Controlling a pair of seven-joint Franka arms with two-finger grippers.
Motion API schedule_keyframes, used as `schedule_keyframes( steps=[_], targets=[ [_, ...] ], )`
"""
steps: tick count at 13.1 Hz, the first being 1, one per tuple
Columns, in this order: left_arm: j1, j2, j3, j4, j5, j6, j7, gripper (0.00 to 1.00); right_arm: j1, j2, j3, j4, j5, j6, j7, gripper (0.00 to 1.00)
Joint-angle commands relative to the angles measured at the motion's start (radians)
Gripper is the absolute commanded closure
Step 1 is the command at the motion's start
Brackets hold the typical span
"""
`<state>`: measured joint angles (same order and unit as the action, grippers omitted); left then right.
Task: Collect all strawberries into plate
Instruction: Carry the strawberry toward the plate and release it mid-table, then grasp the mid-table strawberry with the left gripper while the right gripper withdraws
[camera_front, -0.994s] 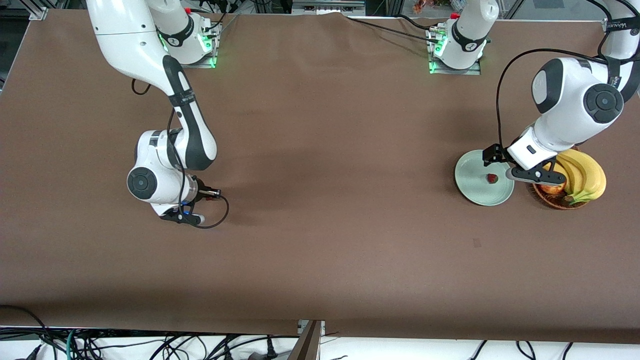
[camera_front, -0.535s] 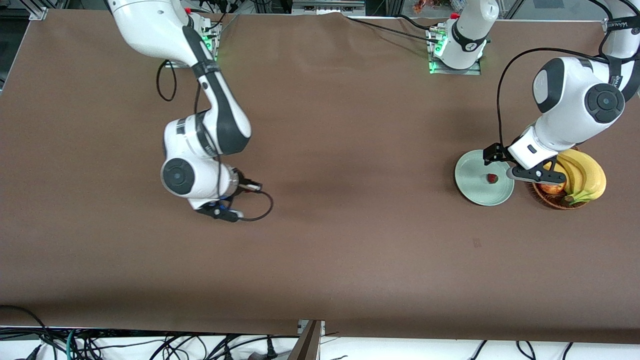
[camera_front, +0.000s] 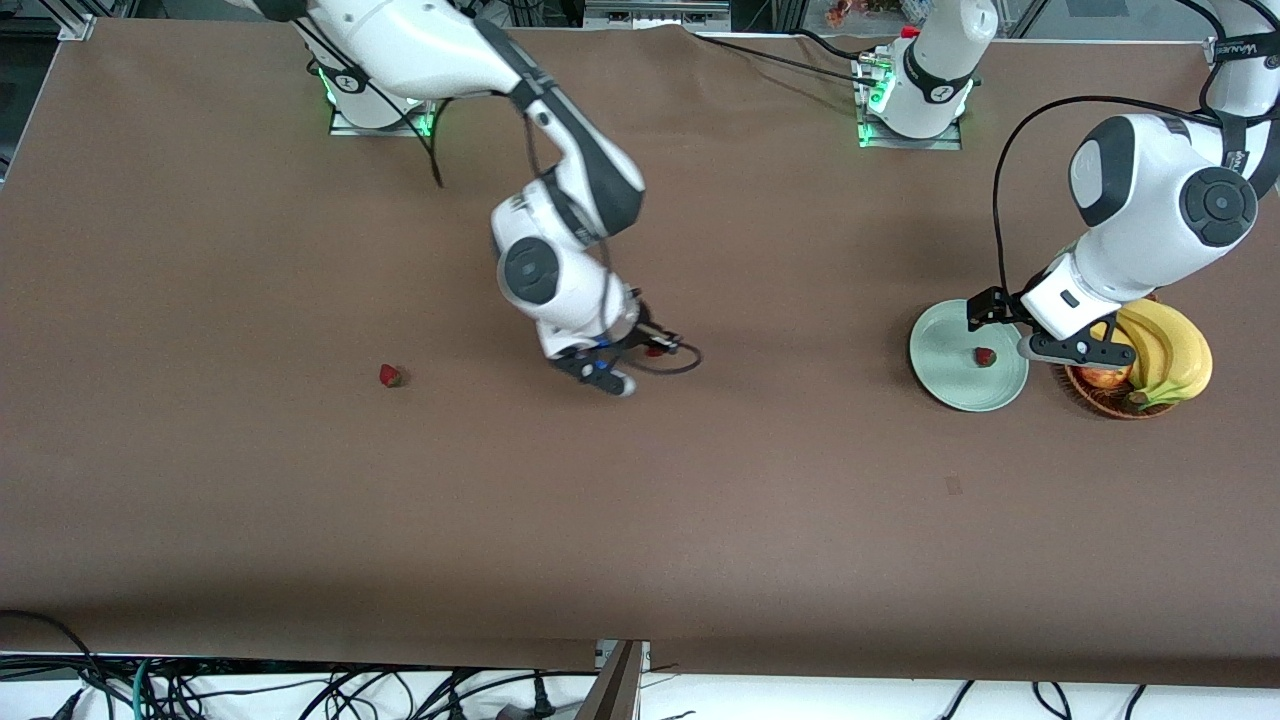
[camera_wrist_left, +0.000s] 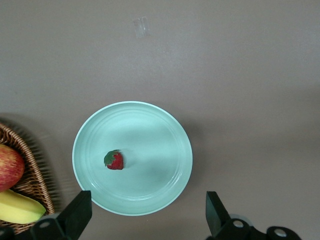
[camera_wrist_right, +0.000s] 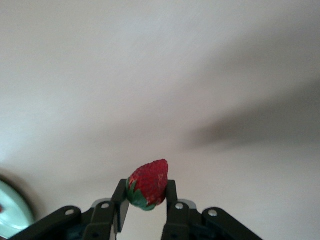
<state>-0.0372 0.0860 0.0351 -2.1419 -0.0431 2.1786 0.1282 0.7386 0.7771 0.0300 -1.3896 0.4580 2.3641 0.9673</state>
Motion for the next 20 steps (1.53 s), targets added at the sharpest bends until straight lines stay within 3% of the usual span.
schedule_keyframes(
  steps=[1, 3, 5, 7, 9, 11, 15, 17, 20],
  targets=[
    [0.0, -0.02, 0.003, -0.009, -0.031, -0.016, 0.024, 0.0, 0.108, 0.095, -0.007, 0.05, 0.011, 0.185, 0.147, 0.71],
    [0.0, -0.02, 0.003, -0.01, -0.031, -0.016, 0.024, 0.0, 0.169, 0.157, -0.007, 0.05, 0.01, 0.352, 0.241, 0.7],
    [0.0, -0.018, 0.003, -0.01, -0.031, -0.016, 0.024, 0.0, 0.182, 0.168, -0.007, 0.055, 0.011, 0.397, 0.298, 0.57],
    [0.0, -0.017, 0.003, -0.01, -0.031, -0.014, 0.024, 0.0, 0.182, 0.154, -0.009, 0.069, 0.005, 0.389, 0.381, 0.16],
    [-0.001, -0.014, 0.002, -0.013, -0.031, -0.013, 0.021, 0.0, 0.162, 0.113, -0.019, 0.069, 0.001, 0.312, 0.38, 0.15],
    [-0.003, -0.005, -0.015, -0.019, -0.031, -0.003, -0.011, 0.0, 0.112, 0.056, -0.062, 0.078, -0.013, 0.101, 0.334, 0.11],
    [-0.012, 0.055, -0.179, -0.015, -0.029, 0.084, -0.263, 0.0, -0.062, -0.06, -0.113, 0.075, -0.024, -0.311, -0.07, 0.1],
    [-0.013, 0.102, -0.253, 0.005, -0.02, 0.148, -0.373, 0.0, -0.09, -0.084, -0.223, 0.072, -0.025, -0.493, -0.311, 0.1],
    [-0.038, 0.243, -0.369, 0.164, 0.026, 0.161, -0.624, 0.0, -0.09, -0.088, -0.407, 0.038, -0.032, -0.614, -0.653, 0.1]
  ],
)
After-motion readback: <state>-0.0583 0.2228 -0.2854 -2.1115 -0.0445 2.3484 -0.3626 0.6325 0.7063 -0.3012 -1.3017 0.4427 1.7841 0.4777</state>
